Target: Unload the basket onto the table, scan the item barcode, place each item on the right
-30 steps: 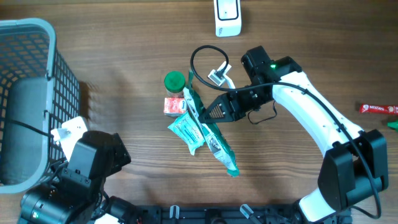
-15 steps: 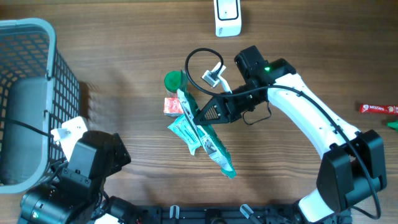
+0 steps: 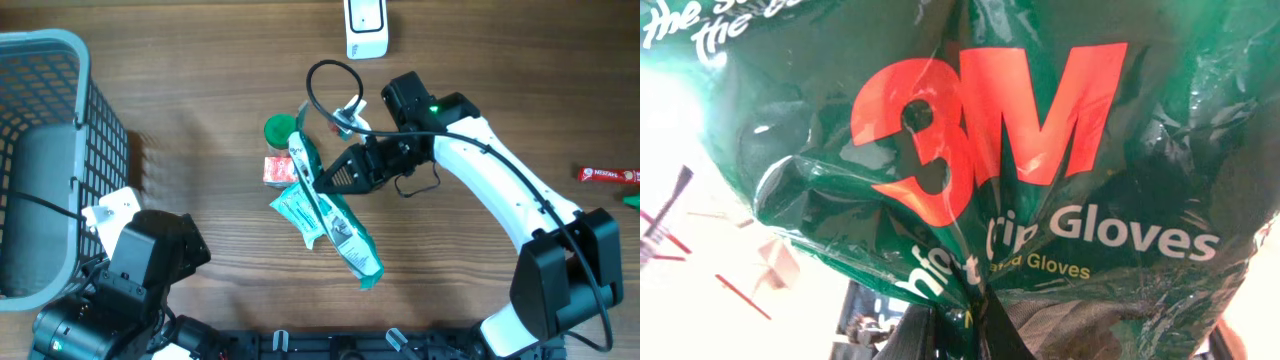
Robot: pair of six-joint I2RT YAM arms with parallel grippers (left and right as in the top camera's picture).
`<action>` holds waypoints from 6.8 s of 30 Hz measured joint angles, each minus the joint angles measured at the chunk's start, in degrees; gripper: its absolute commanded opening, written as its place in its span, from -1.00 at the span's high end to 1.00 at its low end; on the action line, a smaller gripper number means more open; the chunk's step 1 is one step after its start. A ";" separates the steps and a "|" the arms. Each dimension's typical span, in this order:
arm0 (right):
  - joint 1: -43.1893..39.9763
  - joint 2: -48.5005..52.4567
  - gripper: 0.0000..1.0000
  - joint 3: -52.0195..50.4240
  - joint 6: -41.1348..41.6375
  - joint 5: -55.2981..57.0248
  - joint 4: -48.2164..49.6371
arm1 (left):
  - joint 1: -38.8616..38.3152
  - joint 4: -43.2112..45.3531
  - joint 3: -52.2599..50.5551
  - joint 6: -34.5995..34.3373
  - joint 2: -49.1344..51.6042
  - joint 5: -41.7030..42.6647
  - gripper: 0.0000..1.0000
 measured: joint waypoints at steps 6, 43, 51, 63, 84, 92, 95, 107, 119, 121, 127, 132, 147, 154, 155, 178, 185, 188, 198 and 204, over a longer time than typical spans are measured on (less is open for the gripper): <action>-0.35 -0.02 0.91 0.00 6.62 0.00 -0.02 | 0.04 14.19 0.00 -0.59 0.07 10.64 -1.00; -14.25 -7.13 0.91 -0.22 82.95 -0.02 62.01 | -3.58 93.29 -29.79 -28.02 10.75 44.35 -0.72; -13.44 -7.13 0.91 -0.24 87.84 0.20 68.11 | -3.58 102.36 -29.79 -33.57 16.28 45.57 -0.72; -11.67 -7.23 0.91 -0.26 103.10 6.34 84.35 | -3.58 122.75 -30.03 -39.52 19.45 47.30 -0.63; -11.50 -7.39 0.91 -0.26 120.61 9.90 100.10 | -3.58 125.28 -30.05 -45.07 19.47 46.45 -0.66; -11.34 -7.39 0.92 -0.26 121.02 10.34 100.21 | -3.58 128.48 -30.05 -46.03 19.45 45.75 -0.65; -11.34 -7.39 0.91 -0.26 121.24 11.21 100.35 | -3.58 128.28 -30.05 -46.21 19.47 45.72 -0.66; -9.25 -7.39 0.91 -0.26 121.42 15.30 100.52 | -5.35 132.54 -30.08 -49.24 23.85 43.12 -0.64; -9.31 -7.39 0.91 -0.26 121.39 16.35 100.76 | -5.35 140.89 -30.12 -51.06 24.44 40.98 0.03; -9.60 -7.39 0.91 -0.26 121.39 16.33 100.83 | -5.35 140.82 -30.12 -51.23 24.50 40.96 0.40; -11.54 -7.39 0.52 -0.26 120.43 14.91 100.91 | -5.33 140.69 -30.21 -51.32 24.50 40.54 0.92; -12.92 -7.34 -0.04 -0.24 112.28 14.10 98.14 | -5.33 141.09 -30.23 -51.32 24.50 40.59 0.92; -19.28 -7.21 -0.89 0.11 46.71 24.59 30.40 | 4.74 139.45 -30.23 -35.30 24.50 70.18 0.92; -19.28 -7.21 -0.93 0.09 27.32 24.11 18.08 | 8.63 139.45 -30.23 -30.16 24.50 89.59 0.92; -19.28 -7.21 -0.93 0.09 25.83 22.82 17.66 | 8.72 139.45 -30.23 -29.70 24.50 90.97 0.92; -24.79 -21.57 -1.00 0.09 0.39 14.60 1.55 | 18.25 133.57 -30.23 -28.94 24.50 93.13 0.92; -18.14 -19.39 -0.98 -4.61 0.00 9.33 13.79 | 18.25 133.57 -30.23 -28.96 24.50 92.00 0.92; -16.00 -17.90 -0.99 -7.21 4.22 8.50 21.75 | 18.25 133.57 -30.23 -28.96 24.50 91.80 0.92; -8.13 -16.33 -0.39 -8.59 25.16 7.98 48.43 | 18.25 133.59 -30.23 -28.96 24.50 90.73 0.92; -5.01 -16.33 -0.19 -8.61 31.30 9.92 48.30 | 18.25 133.57 -30.23 -28.96 24.50 90.71 0.92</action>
